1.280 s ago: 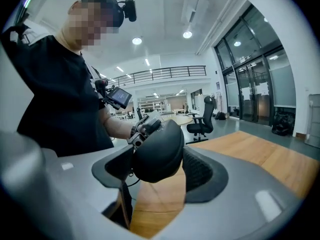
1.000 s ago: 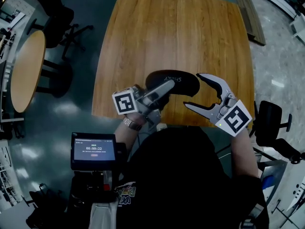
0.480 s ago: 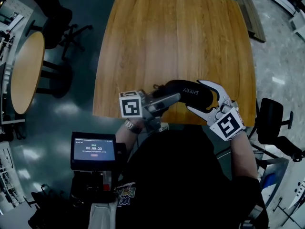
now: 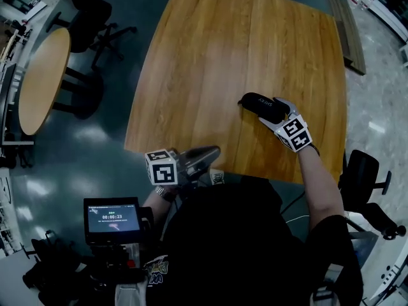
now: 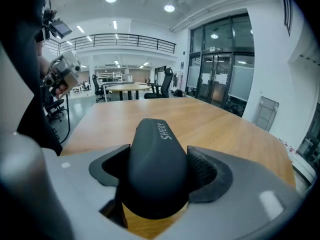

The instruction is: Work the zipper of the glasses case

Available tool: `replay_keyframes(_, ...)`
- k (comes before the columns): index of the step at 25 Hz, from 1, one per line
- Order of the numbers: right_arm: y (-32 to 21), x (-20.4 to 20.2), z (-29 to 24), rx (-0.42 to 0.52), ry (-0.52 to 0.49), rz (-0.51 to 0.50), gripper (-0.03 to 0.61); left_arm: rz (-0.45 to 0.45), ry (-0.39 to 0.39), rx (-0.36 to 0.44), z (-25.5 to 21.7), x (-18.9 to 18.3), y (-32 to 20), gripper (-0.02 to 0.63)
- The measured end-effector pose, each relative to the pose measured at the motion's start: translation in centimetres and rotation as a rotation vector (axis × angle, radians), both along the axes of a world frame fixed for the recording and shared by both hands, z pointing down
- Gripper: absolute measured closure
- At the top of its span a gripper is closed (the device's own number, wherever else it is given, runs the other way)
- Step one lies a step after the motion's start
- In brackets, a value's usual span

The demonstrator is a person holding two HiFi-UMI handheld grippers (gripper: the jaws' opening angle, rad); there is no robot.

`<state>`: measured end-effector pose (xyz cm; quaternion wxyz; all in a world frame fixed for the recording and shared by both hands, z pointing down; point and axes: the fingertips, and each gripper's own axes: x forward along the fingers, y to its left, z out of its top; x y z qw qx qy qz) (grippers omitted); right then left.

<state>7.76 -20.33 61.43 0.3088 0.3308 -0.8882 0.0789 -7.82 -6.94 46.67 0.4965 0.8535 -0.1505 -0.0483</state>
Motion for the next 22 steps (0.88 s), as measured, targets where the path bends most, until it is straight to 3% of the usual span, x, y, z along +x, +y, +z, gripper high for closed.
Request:
replay_keyframes(7, -1.3, -0.8, 4.4, -0.049, 0.063, -0.144, 0.224, -0.078, -0.091, -0.012, 0.9, -1.3, 2.2, 0.615)
replay_keyframes(13, -2.1, -1.3, 4.5, -0.054, 0.103, -0.189, 0.222, -0.133, -0.081, -0.051, 1.8, -2.4, 2.3, 0.615)
replay_keyframes(17, -1.6, -0.9, 4.3, -0.043, 0.097, -0.155, 0.216, -0.102, -0.056, -0.042, 1.8, -2.0, 2.9, 0.615)
replay_keyframes(21, -0.9, -0.3, 0.7, 0.015, 0.049, -0.086, 0.212, -0.041, -0.022, -0.014, 1.4, -1.8, 3.6, 0.615)
replay_keyframes(22, -0.5, -0.1, -0.7, 0.040, 0.029, -0.059, 0.246, -0.019, -0.023, -0.004, 1.1, -1.6, 3.6, 0.615)
